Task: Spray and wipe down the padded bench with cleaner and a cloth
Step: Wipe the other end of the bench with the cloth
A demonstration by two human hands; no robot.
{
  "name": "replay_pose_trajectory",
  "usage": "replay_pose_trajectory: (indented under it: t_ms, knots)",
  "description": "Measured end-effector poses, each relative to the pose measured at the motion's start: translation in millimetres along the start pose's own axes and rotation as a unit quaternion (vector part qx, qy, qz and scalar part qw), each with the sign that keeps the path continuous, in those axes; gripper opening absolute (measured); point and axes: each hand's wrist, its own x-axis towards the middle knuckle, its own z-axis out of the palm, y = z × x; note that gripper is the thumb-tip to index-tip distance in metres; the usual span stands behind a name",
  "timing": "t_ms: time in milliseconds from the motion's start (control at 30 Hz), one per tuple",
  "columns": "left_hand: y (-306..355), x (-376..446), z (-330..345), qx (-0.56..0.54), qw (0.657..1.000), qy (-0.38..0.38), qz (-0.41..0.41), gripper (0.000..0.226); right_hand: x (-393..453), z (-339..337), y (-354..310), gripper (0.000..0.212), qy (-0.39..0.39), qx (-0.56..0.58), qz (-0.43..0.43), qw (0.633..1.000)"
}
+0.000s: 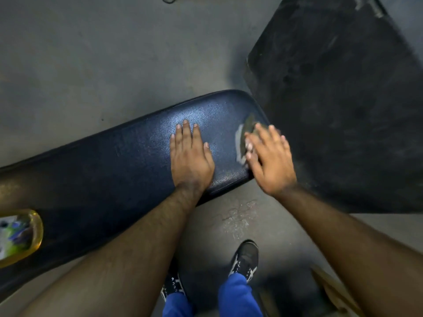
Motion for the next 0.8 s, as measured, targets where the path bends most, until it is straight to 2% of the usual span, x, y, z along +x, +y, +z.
replay_pose_trajectory:
  t_ms: [33, 67, 167, 233, 267, 367, 400, 433, 467, 533, 567, 600, 667, 700, 733, 800]
  knots:
    - [-1, -1, -2, -0.01, 1.0, -0.004, 0.0, 0.059, 2, 4, -16, 0.055, 0.025, 0.002, 0.065, 0.998]
    - [-2, -5, -5, -0.015, 1.0, -0.009, -0.004, 0.06, -3, 11, -38, 0.056, 0.039, -0.018, 0.07, 0.997]
    - [-15, -32, -17, -0.009, 0.999, -0.001, -0.035, 0.061, -39, 26, -77, 0.055, -0.004, -0.05, -0.151, 0.987]
    - [-40, -44, -24, -0.002, 0.998, 0.021, -0.052, 0.057, -32, 21, -60, 0.054, -0.008, -0.049, -0.204, 0.978]
    - [-54, -45, -28, 0.005, 0.998, 0.027, -0.055, 0.057, -22, 18, -53, 0.053, 0.004, -0.048, -0.172, 0.984]
    - [-82, -34, -27, 0.04, 0.998, 0.029, -0.047, 0.059, 3, 20, -63, 0.055, 0.048, -0.017, 0.077, 0.996]
    - [-84, -33, -25, 0.049, 0.998, 0.024, -0.042, 0.06, -1, 23, -78, 0.056, 0.053, -0.016, 0.102, 0.993]
    - [-84, -34, -24, 0.055, 0.998, 0.022, -0.037, 0.06, -9, 28, -91, 0.057, 0.046, -0.019, 0.061, 0.997]
    - [-84, -35, -23, 0.056, 0.998, 0.023, -0.033, 0.06, -20, 30, -97, 0.057, 0.022, -0.019, -0.026, 0.999]
    - [-84, -36, -21, 0.052, 0.998, 0.023, -0.03, 0.06, -21, 21, -80, 0.054, -0.05, -0.032, -0.204, 0.977]
    - [-85, -36, -21, 0.053, 0.998, 0.024, -0.032, 0.06, -6, 16, -68, 0.052, -0.057, -0.036, -0.236, 0.969]
    - [-85, -36, -20, 0.058, 0.997, 0.025, -0.033, 0.06, 14, 13, -62, 0.051, -0.051, -0.034, -0.207, 0.976]
    - [-85, -36, -19, 0.061, 0.997, 0.019, -0.037, 0.06, 50, 14, -71, 0.054, -0.016, -0.007, -0.004, 1.0]
    - [-84, -36, -20, 0.058, 0.997, 0.016, -0.039, 0.06, 58, 17, -89, 0.056, -0.005, -0.007, 0.058, 0.998]
    - [-84, -35, -21, 0.055, 0.998, 0.015, -0.039, 0.06, 60, 21, -111, 0.058, -0.013, -0.011, 0.037, 0.999]
    - [-85, -35, -21, 0.054, 0.998, 0.016, -0.032, 0.06, 56, 28, -135, 0.057, -0.07, -0.015, -0.141, 0.987]
